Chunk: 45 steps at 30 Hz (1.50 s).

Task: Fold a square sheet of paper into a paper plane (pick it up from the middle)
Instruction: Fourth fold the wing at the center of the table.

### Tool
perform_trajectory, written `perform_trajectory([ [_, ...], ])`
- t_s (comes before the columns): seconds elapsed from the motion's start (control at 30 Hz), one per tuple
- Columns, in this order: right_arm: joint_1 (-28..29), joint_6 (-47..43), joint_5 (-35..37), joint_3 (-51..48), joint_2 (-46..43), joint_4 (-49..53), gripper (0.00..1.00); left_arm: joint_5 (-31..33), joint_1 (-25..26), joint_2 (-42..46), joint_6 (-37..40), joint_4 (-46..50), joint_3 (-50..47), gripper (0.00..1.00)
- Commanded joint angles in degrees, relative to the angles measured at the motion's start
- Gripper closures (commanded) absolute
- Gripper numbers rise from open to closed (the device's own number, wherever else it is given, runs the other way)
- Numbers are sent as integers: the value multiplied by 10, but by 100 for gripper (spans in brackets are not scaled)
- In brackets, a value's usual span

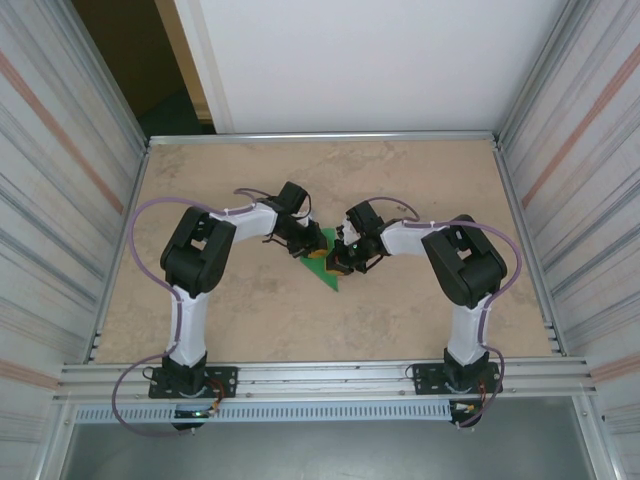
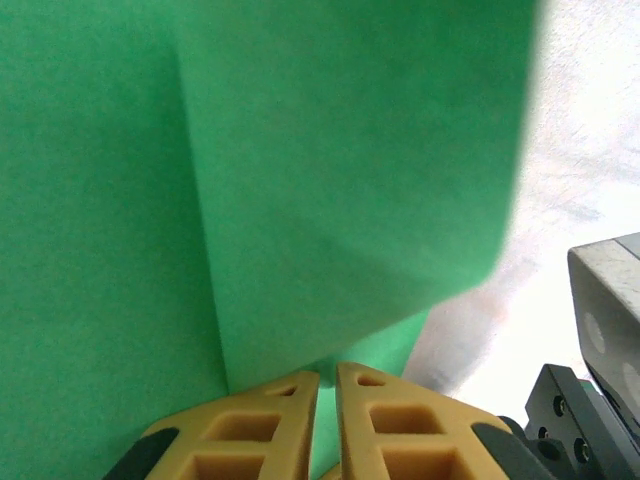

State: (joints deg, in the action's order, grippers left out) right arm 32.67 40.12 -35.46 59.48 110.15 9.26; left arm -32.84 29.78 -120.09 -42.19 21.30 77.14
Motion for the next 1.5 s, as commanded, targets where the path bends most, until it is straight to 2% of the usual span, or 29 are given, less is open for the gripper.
perform_trajectory([
  [0.0,5,-4,7,-19,3,31,99,127,1,-73,3,78,-31,83],
  [0.33,12,-18,-20,-81,-48,47,99,167,1,-103,3,94,-38,85],
  [0.7,40,9,-10,-175,-120,43,99,165,1,-102,8,95,-38,85],
  [0.83,36,2,-2,-157,-178,44,98,159,1,-97,11,95,-37,85],
  [0.97,2,1,30,-121,-210,35,98,154,1,-86,11,91,-38,85],
  [1.1,-15,8,27,-86,-167,10,97,147,2,-78,9,87,-38,85],
  [1.33,13,7,42,-19,-81,10,99,130,3,-66,4,76,-39,86],
  [1.47,16,6,48,-12,-48,11,100,126,3,-57,4,76,-38,87],
])
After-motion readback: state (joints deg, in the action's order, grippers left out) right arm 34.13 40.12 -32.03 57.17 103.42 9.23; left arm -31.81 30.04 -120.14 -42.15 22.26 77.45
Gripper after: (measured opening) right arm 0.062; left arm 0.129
